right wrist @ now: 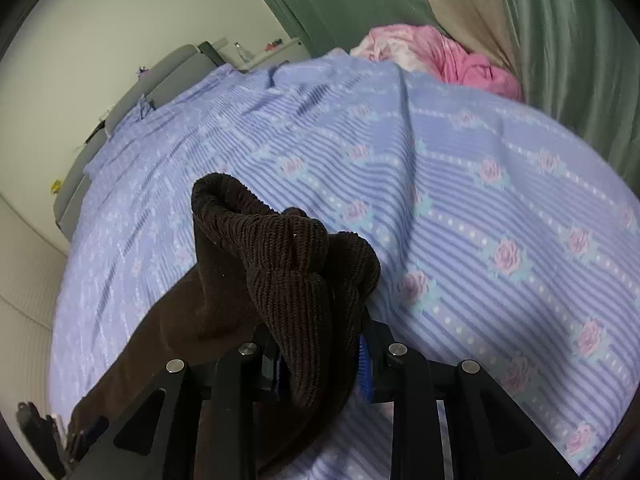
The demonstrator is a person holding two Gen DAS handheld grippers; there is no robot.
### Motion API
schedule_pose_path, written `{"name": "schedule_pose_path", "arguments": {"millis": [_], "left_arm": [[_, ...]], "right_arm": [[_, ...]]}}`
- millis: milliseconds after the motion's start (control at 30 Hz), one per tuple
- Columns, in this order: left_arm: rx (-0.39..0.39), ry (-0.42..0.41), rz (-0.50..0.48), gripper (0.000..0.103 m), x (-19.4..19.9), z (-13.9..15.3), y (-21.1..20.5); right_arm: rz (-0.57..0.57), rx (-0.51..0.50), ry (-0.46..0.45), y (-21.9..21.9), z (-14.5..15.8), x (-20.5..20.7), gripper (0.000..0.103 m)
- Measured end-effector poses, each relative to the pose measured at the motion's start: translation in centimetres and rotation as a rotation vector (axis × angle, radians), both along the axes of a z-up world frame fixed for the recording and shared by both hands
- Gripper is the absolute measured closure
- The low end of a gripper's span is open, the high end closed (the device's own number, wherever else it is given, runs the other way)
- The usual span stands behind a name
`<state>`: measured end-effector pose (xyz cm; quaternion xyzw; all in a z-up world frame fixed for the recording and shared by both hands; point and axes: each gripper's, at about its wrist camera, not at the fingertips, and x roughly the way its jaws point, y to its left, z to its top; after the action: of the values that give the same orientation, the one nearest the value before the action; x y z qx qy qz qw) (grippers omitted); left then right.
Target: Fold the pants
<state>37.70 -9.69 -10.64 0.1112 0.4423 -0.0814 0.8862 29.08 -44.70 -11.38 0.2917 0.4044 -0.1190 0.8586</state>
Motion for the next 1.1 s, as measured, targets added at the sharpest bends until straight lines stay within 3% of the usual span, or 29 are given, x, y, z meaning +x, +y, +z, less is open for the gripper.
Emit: {"name": "schedule_pose_path", "arguments": {"millis": [200,300,400,533,767,933,1100], "left_arm": [[-0.009,-0.091,-0.015,0.025,-4.0,2.6,1.2],[-0.053,-0.112,-0.025,0.025,-4.9,3.3,2.0],[-0.094,-0.127,-0.015,0.025,-5.5,4.1,3.3],[-0.128,-0.144,0.026,0.025,-7.6,5.3,5.5],[-0.184,-0.213,0.131,0.025,-11.1,8.2,12.8],[-0.170,-0.238,0.223,0.025,-14.8,8.8,18.7],[-0.166,-0.242,0.266,0.025,-17.9,8.2,22.4]], "right_arm": [[-0.014,-0.045,-0.022,0.7,0.7,-0.8,0.074],[0.005,-0.096,-0.081,1.9,3.1,-1.9,0.074],[0.078,-0.229,-0.149,4.5,7.2,-3.0,0.074],[0.144,-0.387,-0.204,8.8,11.8,-4.1,0.074],[0.228,-0.514,-0.283,17.4,16.0,-6.5,0.074],[0.289,-0.609,-0.325,25.1,17.0,-7.6,0.074],[0.394,-0.702,-0.313,33.0,15.5,-7.5,0.074]]}}
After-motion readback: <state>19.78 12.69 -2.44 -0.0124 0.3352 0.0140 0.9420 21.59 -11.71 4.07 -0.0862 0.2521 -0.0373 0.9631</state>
